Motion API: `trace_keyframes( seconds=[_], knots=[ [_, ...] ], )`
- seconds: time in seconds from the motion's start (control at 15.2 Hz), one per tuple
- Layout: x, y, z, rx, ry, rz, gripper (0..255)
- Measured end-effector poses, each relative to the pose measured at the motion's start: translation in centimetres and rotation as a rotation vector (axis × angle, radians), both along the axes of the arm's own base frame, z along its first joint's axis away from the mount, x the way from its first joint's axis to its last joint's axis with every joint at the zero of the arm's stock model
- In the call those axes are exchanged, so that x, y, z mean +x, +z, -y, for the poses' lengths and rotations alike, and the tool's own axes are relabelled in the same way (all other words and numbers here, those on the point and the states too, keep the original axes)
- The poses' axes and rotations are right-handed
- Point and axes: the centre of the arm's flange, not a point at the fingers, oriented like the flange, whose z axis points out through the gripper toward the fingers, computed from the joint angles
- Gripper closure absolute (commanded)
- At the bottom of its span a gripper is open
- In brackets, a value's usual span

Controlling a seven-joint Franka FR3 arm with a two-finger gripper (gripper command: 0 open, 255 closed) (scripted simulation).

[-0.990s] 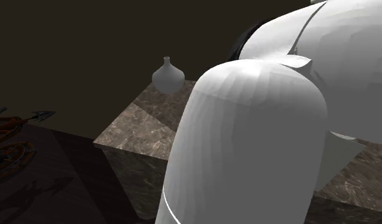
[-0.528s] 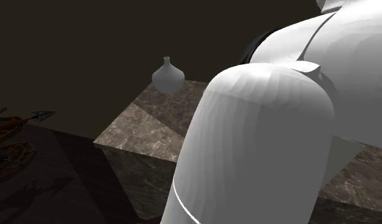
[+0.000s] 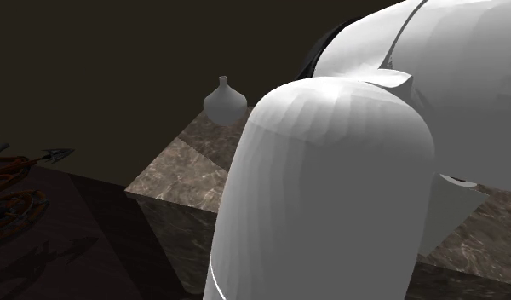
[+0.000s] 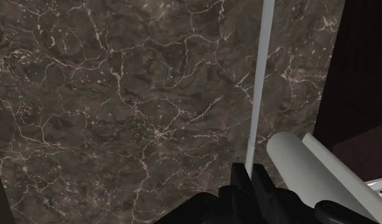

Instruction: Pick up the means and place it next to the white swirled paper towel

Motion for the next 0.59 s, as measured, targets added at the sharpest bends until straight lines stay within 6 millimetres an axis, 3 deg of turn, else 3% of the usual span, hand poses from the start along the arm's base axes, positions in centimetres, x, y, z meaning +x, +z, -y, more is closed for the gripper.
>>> trace_keyframes(
  seconds=[0.59],
  knots=[
    [0.0,-4.6,-0.1,0.0,0.0,0.0,255]
  ],
)
